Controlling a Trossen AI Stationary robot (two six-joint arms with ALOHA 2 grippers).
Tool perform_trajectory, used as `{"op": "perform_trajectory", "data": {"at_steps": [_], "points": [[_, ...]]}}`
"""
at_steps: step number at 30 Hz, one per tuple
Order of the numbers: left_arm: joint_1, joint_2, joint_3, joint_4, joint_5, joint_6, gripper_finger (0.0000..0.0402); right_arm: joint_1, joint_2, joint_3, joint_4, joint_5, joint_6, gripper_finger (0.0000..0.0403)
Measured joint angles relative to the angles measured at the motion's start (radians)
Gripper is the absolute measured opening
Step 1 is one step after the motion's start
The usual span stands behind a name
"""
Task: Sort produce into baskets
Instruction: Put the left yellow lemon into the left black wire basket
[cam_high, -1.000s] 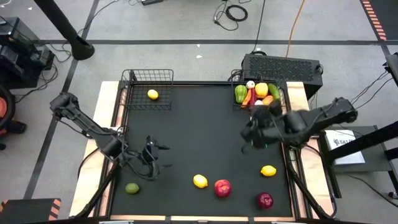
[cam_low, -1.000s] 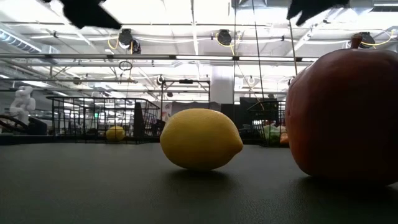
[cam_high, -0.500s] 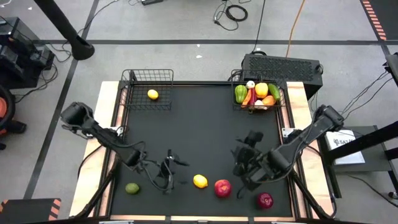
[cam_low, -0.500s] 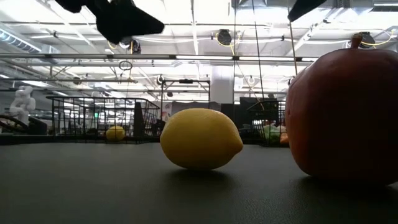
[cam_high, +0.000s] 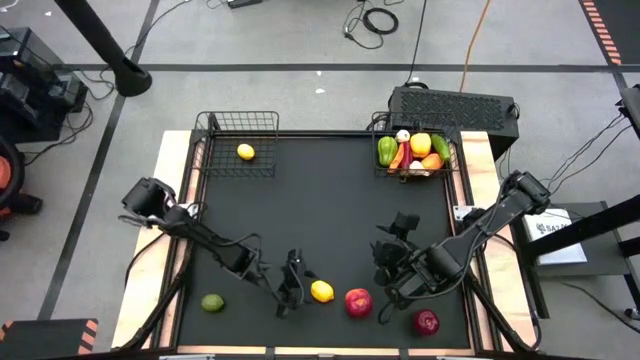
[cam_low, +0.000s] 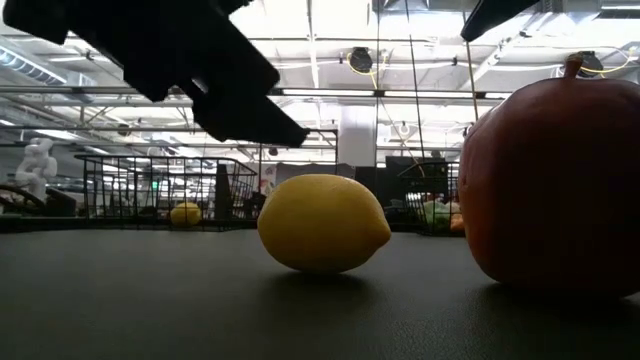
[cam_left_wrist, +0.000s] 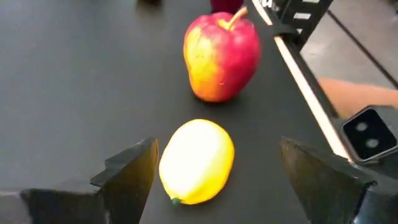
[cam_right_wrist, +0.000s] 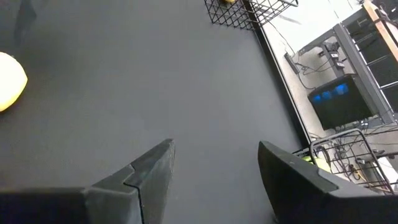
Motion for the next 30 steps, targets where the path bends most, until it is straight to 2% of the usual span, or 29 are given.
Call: {"op": "perform_trajectory", "data": {"at_steps": [8, 12, 25, 30], "points": [[0.032, 0.04, 0.0, -0.021, 0.006, 0.017, 0.0341, 0.0, 0.0, 0.0, 0.0, 0.0, 0.0, 0.0222], [0.007, 0.039, 0.0, -0.02, -0.076, 0.036, 0.0341, 0.0, 0.0, 0.0, 0.0, 0.0, 0.0, 0.0222], [0.016, 0.139, 0.0, 0.074, -0.03, 0.021, 0.0341, 0.0, 0.0, 0.0, 0.001, 0.0, 0.0, 0.0222], [0.033, 0.17, -0.001, 0.086, -0.015, 0.032, 0.0361, 0.0, 0.0, 0.0, 0.004, 0.0, 0.0, 0.0222]]}}
